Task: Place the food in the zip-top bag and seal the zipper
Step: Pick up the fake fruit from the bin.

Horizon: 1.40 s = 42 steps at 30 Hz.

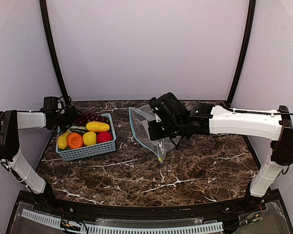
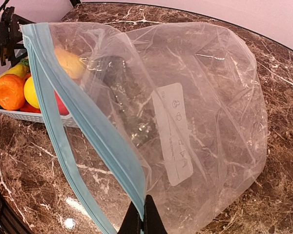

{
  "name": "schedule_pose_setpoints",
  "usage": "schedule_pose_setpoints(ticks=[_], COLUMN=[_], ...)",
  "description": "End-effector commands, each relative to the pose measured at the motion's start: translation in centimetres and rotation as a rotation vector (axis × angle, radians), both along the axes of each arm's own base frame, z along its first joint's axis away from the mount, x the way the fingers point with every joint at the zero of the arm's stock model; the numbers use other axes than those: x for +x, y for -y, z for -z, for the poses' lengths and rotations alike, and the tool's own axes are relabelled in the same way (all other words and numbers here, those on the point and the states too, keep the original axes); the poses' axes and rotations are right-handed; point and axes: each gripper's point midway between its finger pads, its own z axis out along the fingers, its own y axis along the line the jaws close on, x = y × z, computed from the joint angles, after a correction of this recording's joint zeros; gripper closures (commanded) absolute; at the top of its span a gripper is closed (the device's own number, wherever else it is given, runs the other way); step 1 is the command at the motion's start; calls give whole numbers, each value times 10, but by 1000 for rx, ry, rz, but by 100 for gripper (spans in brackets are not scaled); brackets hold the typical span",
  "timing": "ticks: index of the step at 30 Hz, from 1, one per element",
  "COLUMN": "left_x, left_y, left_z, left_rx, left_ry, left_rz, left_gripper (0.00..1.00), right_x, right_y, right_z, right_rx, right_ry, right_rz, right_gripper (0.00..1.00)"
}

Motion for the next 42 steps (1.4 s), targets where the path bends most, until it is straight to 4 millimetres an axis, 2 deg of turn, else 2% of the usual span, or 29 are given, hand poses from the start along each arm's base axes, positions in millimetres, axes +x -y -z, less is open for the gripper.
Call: schedule_pose_setpoints(ticks=[1, 5, 9, 16, 22, 24, 27, 36, 42], left_x=[14, 20, 23, 28, 30, 31, 33, 29, 24], left_y=[8, 14, 20, 41, 46, 51, 55, 53, 58], left_z=[-3, -2, -3, 1, 6, 6, 2, -30, -46], left_rx=[-26, -52, -64, -35, -13, -18, -31, 0, -19], left_ry=[19, 26, 43, 38, 22, 26, 41, 134, 178], left_rz=[52, 84, 113, 198, 234, 251, 265, 263, 282], left_gripper=[1, 1, 7, 19, 30, 36, 51, 68, 93], right_x=[6, 7, 7, 8, 8, 8, 8, 6, 6], right_y=[-6, -7, -8, -13, -14, -14, -15, -14, -13], right_z=[-11, -11, -10, -9, -8, -7, -5, -4, -4], right_rx=[32, 29, 28, 24, 23, 22, 22, 25, 27], right_ry=[24, 26, 26, 25, 22, 20, 16, 7, 2], right_rz=[-9, -11, -14, -27, -29, -30, -29, -28, -24], right_gripper=[100, 100, 100, 100, 100, 100, 100, 100, 100])
